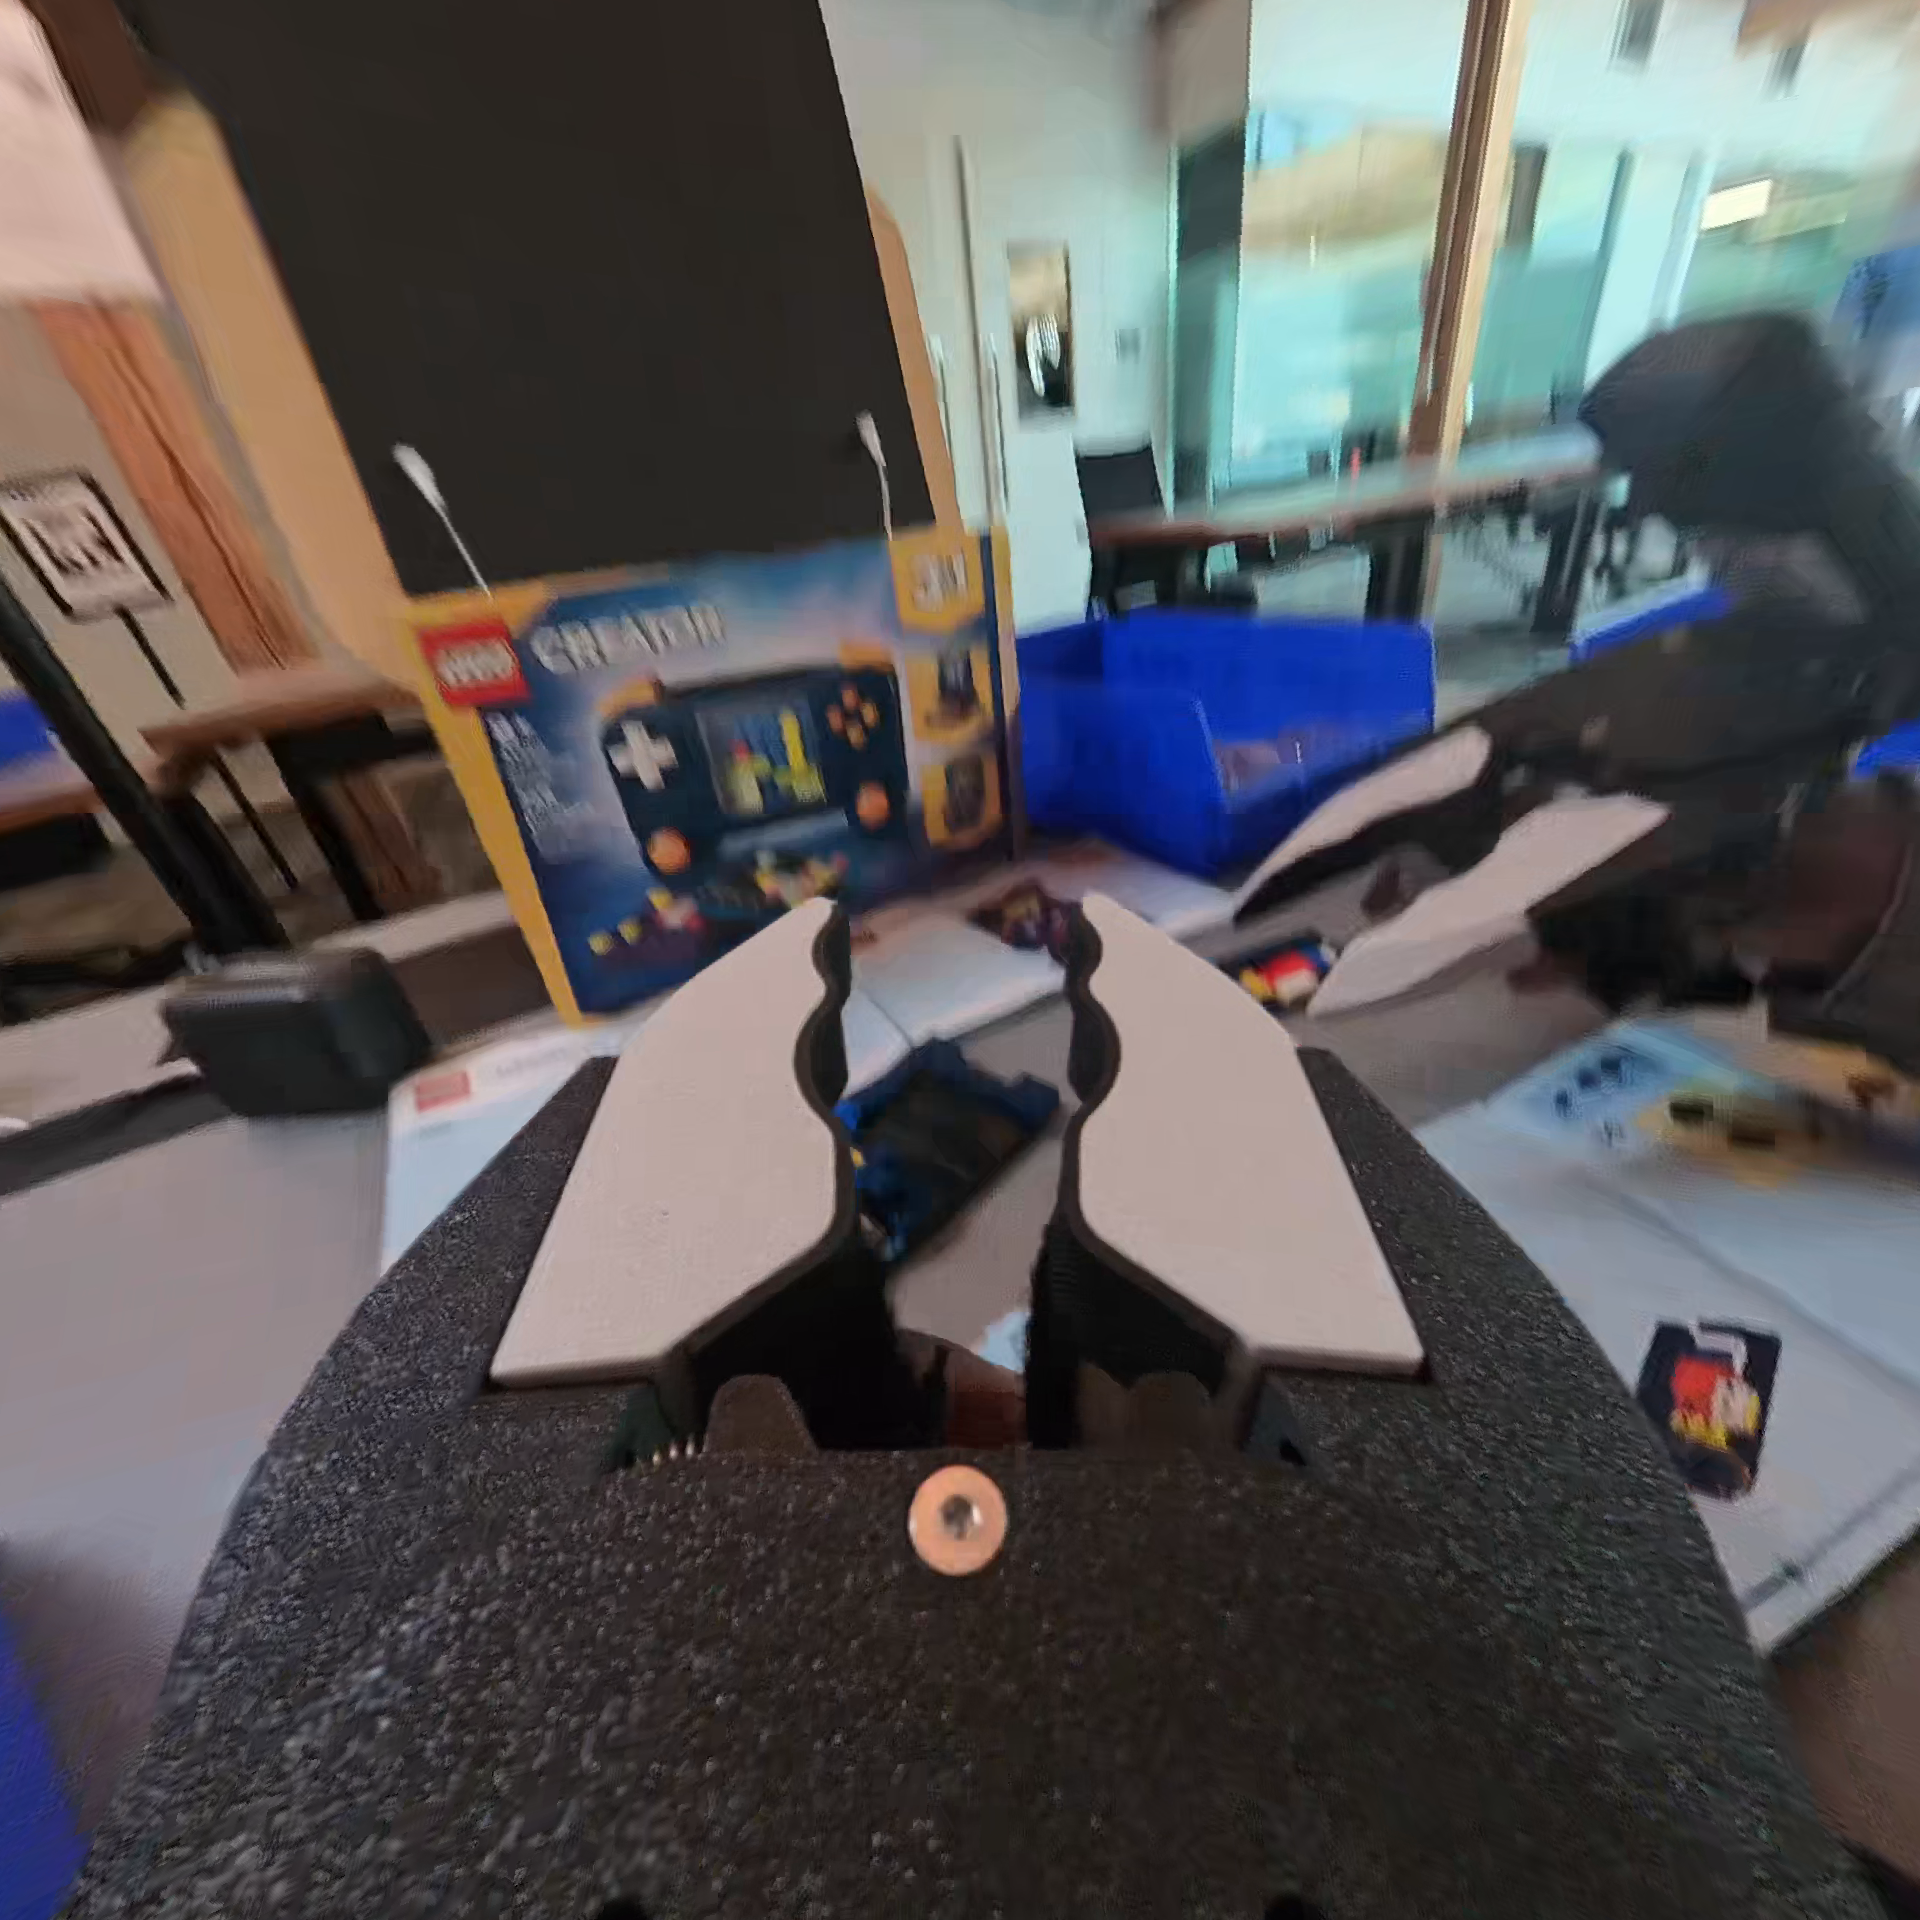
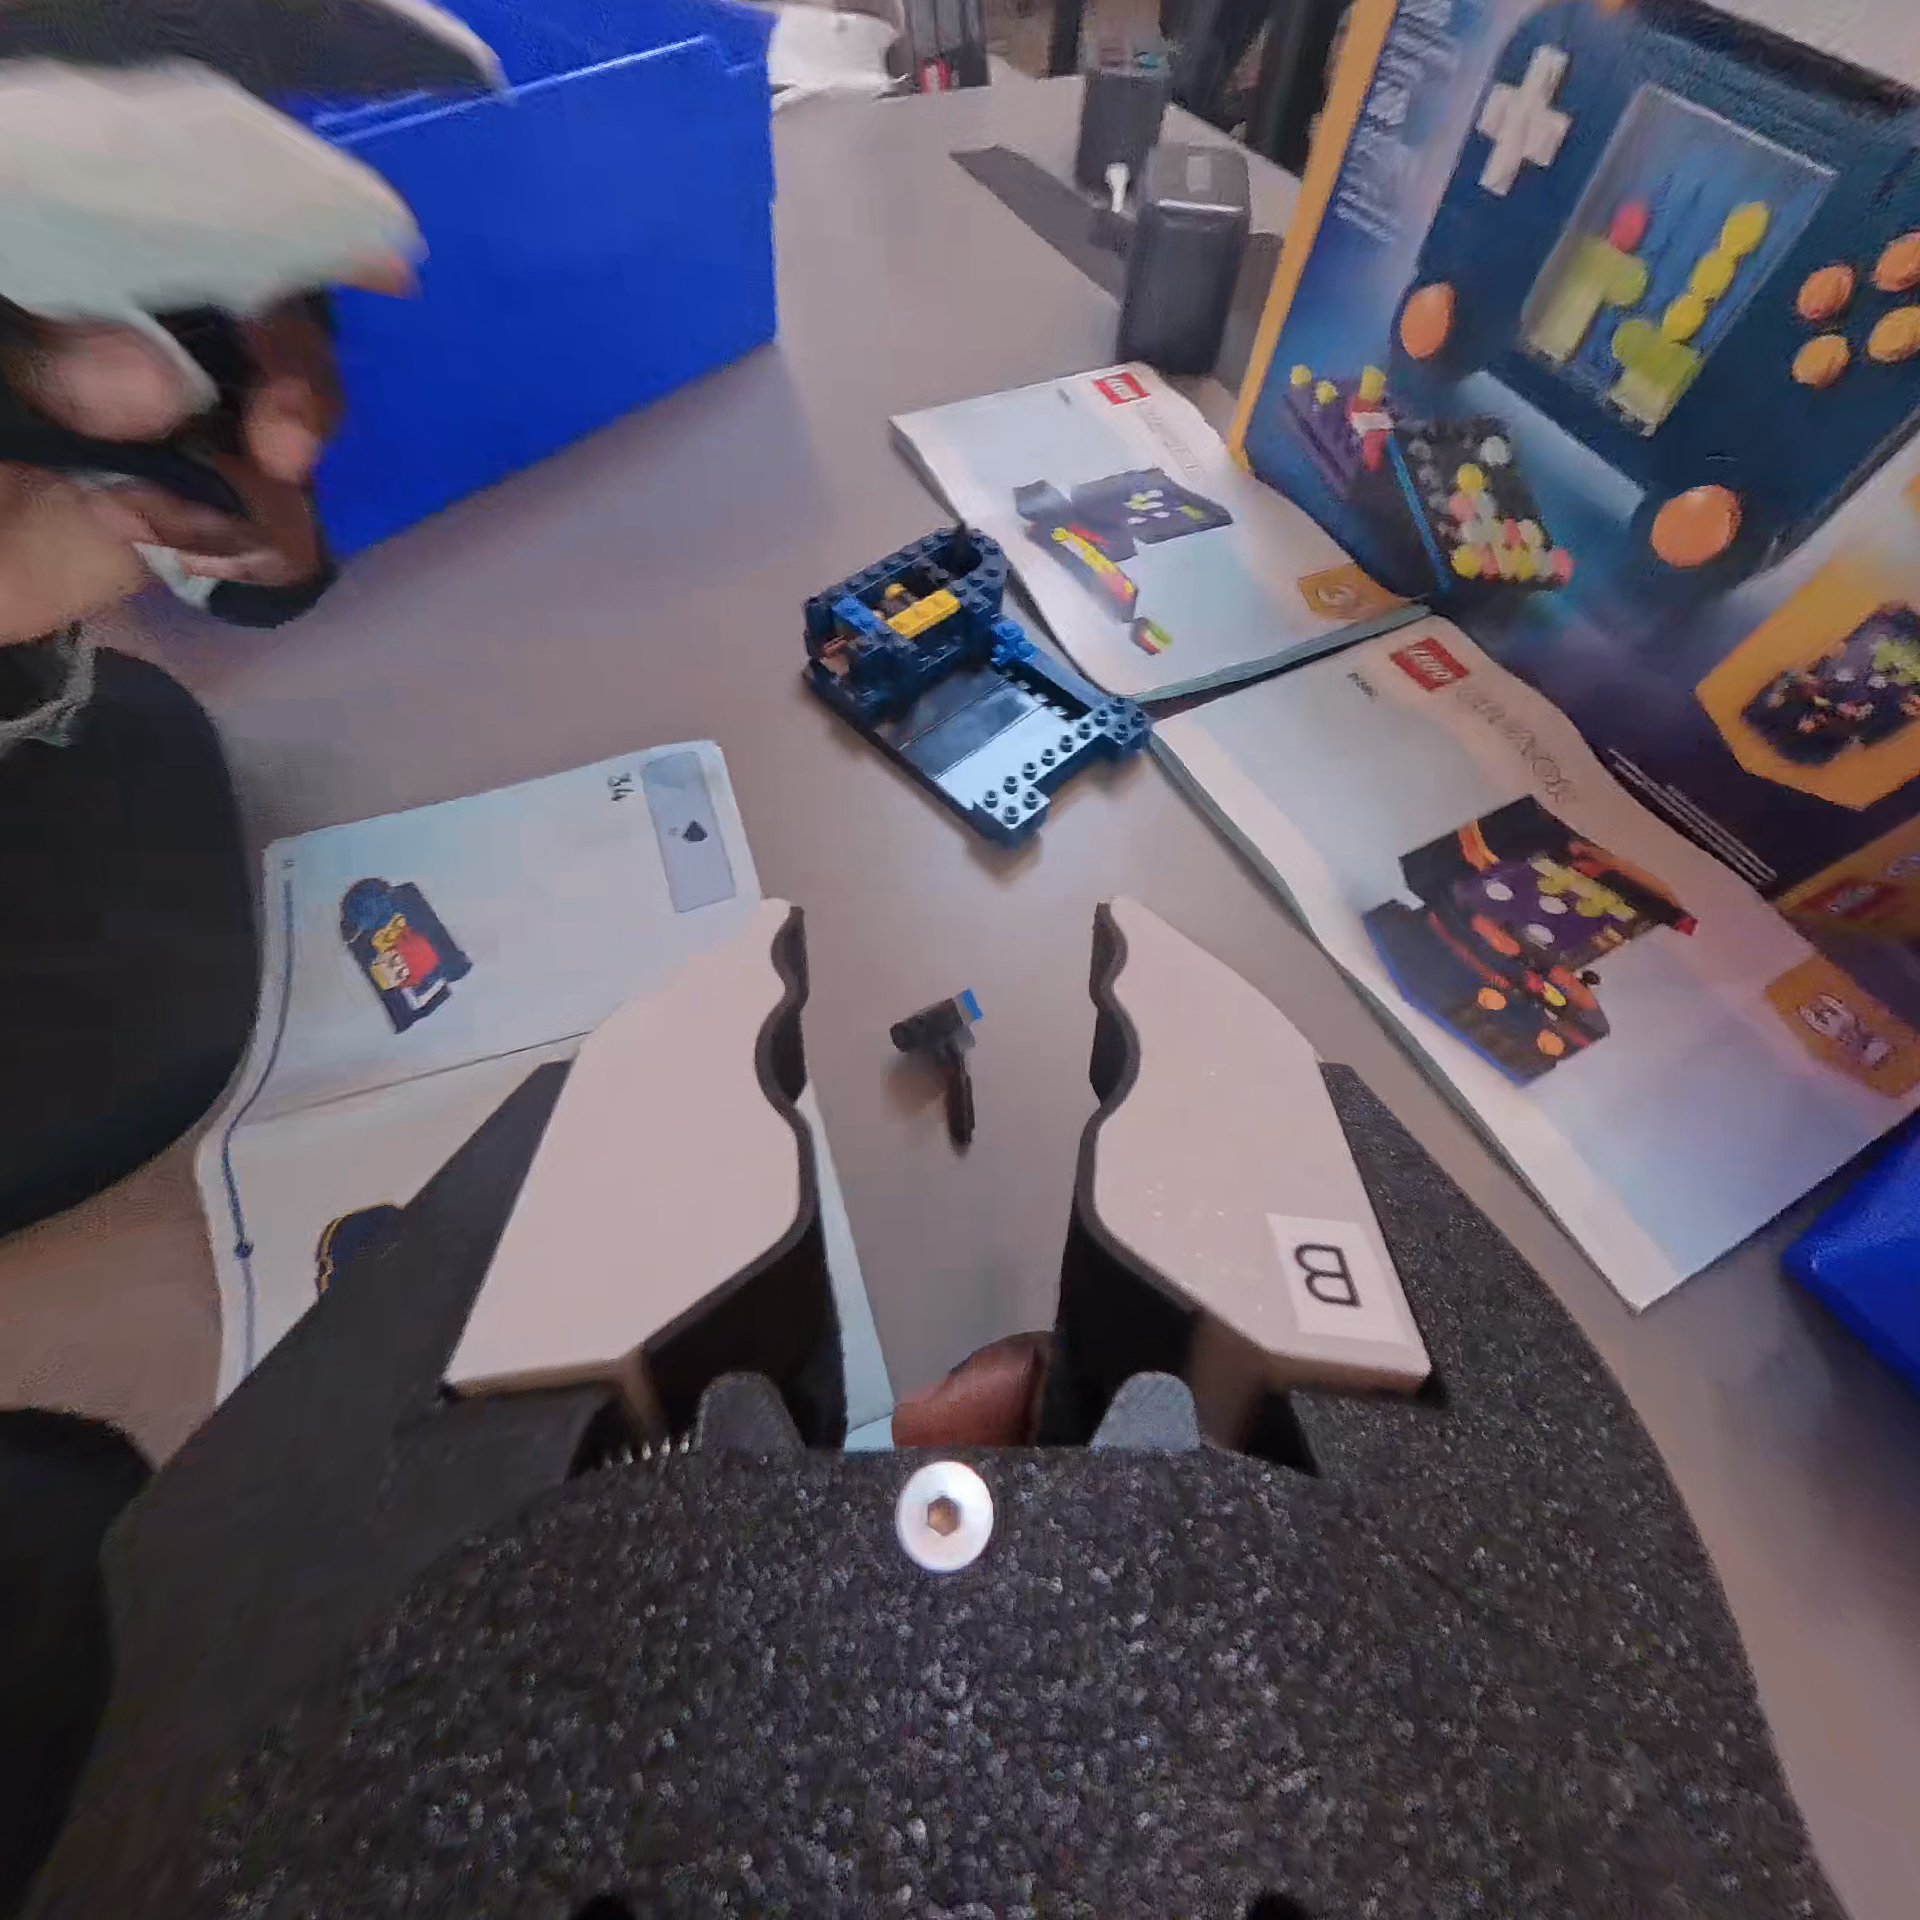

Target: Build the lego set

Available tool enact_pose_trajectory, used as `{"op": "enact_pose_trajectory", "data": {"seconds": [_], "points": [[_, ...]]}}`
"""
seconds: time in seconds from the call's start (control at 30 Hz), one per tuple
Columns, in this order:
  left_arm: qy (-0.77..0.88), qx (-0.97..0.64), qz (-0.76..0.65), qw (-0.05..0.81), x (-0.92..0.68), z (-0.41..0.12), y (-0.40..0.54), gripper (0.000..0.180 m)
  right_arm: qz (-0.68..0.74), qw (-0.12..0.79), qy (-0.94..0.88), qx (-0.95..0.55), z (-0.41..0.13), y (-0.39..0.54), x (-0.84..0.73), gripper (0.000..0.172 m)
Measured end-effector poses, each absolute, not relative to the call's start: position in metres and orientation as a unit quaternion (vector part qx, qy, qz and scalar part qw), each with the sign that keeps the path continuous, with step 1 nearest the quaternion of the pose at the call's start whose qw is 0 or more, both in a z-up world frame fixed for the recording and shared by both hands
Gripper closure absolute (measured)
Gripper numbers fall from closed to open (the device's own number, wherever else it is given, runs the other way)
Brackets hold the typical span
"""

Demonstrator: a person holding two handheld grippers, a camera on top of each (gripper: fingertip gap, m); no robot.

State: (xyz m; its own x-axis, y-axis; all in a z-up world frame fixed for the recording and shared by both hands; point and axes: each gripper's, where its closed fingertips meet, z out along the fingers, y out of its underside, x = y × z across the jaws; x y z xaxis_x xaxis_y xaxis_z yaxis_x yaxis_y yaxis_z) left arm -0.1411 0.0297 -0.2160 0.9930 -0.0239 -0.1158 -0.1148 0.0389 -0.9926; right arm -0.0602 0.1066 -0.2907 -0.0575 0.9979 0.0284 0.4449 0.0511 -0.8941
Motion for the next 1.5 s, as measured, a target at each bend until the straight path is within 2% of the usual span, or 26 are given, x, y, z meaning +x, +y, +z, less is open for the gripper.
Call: {"op": "enact_pose_trajectory", "data": {"seconds": [0.07, 0.27, 0.47, 0.57, 0.63, 0.77, 0.9, 1.03, 1.1, 1.43, 1.5], "points": [[0.072, -0.737, 0.012, 0.671, -0.132, -0.239, 0.039, 0.131, 0.37, 0.342, -0.645, -0.575, -0.296, 0.099, -0.058, 0.108], [0.112, -0.786, -0.002, 0.608, -0.12, -0.268, 0.043, 0.126, 0.385, 0.34, -0.638, -0.574, -0.296, 0.094, -0.052, 0.102], [0.171, -0.793, 0.042, 0.583, -0.109, -0.28, 0.045, 0.128, 0.41, 0.419, -0.596, -0.549, -0.269, 0.107, -0.027, 0.094], [0.228, -0.766, 0.064, 0.598, -0.094, -0.274, 0.043, 0.135, 0.409, 0.498, -0.554, -0.527, -0.237, 0.119, 0.005, 0.098], [0.285, -0.746, 0.035, 0.601, -0.07, -0.275, 0.038, 0.138, 0.406, 0.518, -0.525, -0.539, -0.228, 0.126, 0.038, 0.102], [0.411, -0.692, -0.058, 0.59, -0.009, -0.282, 0.017, 0.142, 0.412, 0.473, -0.475, -0.617, -0.261, 0.136, 0.111, 0.108], [0.46, -0.681, -0.091, 0.562, 0.03, -0.292, 0.01, 0.143, 0.32, 0.378, -0.469, -0.732, -0.319, 0.137, 0.179, 0.117], [0.497, -0.69, -0.116, 0.513, 0.064, -0.308, 0.005, 0.143, 0.3, 0.338, -0.465, -0.761, -0.332, 0.12, 0.207, 0.118], [0.511, -0.704, -0.095, 0.484, 0.072, -0.322, 0.008, 0.143, 0.282, 0.319, -0.476, -0.769, -0.339, 0.112, 0.211, 0.113], [0.493, -0.739, -0.072, 0.454, 0.065, -0.346, 0.019, 0.146, 0.234, 0.358, -0.462, -0.777, -0.346, 0.129, 0.189, 0.099], [0.495, -0.736, -0.069, 0.457, 0.065, -0.345, 0.019, 0.146, 0.227, 0.396, -0.424, -0.782, -0.339, 0.145, 0.191, 0.106]]}}
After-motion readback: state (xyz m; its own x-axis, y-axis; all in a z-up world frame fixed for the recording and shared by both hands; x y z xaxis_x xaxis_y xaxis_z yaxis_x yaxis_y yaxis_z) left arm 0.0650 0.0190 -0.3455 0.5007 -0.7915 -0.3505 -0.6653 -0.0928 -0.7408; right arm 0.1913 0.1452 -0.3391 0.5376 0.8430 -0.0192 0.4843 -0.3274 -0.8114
